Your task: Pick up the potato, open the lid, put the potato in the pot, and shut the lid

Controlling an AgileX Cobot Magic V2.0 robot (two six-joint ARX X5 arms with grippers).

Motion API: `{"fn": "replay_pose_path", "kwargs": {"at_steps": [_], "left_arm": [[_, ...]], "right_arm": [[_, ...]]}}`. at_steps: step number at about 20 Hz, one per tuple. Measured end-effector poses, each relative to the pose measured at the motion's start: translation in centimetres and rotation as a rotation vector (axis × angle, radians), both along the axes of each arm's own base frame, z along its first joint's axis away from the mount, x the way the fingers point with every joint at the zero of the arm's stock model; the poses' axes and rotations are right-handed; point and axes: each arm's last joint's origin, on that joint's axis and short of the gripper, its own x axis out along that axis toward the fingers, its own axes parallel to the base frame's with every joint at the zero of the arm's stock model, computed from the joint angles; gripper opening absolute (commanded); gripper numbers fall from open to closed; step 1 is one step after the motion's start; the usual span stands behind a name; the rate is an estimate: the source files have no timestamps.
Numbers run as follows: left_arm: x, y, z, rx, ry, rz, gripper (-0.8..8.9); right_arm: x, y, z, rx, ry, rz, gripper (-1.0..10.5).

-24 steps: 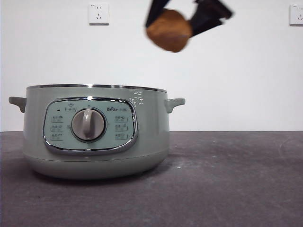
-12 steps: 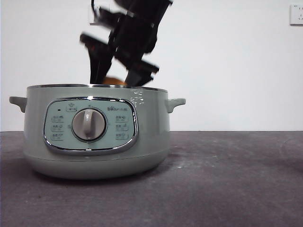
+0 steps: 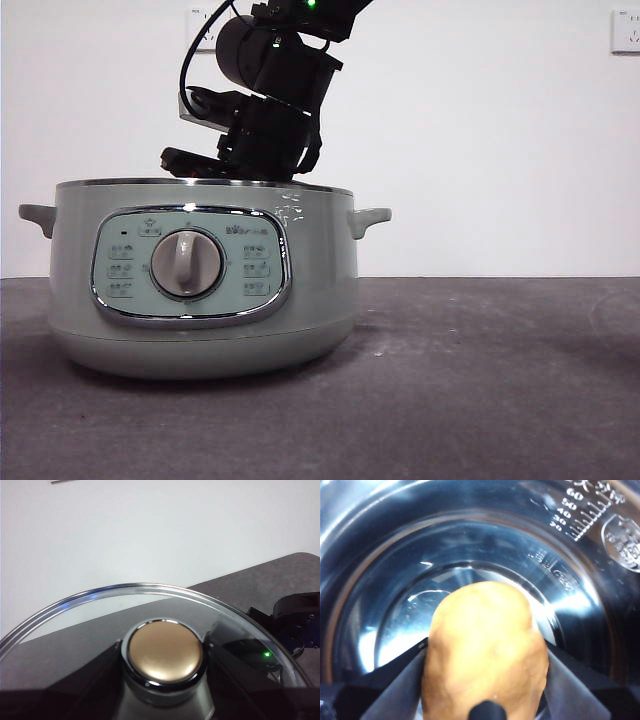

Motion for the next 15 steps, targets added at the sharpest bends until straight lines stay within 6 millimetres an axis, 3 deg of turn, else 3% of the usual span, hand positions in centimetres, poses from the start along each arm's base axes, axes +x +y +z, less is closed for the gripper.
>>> {"fn": "replay_pose_path", "kwargs": {"at_steps": [2, 4, 6, 11, 13, 15], "left_arm": [[0.1, -0.1, -0.1, 0.007, 0.014, 0.000, -0.09], [0.3, -0.2, -0.4, 0.019, 0.036, 0.000, -0.09], [0.5, -0.2, -0.4, 0.021, 0.041, 0.000, -0.09], [0.7, -0.4, -0.5, 0.025, 0.048, 0.000, -0.09], [0.9, -0.5, -0.5, 0.027, 0.052, 0.000, -0.09], [1.4, -0.7, -0.6, 0.033, 0.065, 0.000, -0.09]], "right_arm": [[0.0, 0.0, 0.0, -0.006, -0.006, -0.002, 3.5], [0.0, 0.0, 0.0, -0.007, -0.007, -0.002, 3.6], [-0.1, 0.2, 0.0, -0.005, -0.008, 0.002, 4.5], [-0.4, 0.1, 0.1, -0.016, 0.006, 0.005, 4.4], [-1.4, -0.8, 2.2, -0.030, 0.020, 0.005, 4.4], [-3.2, -2.8, 6.8, -0.012, 0.000, 0.001, 4.4]]}}
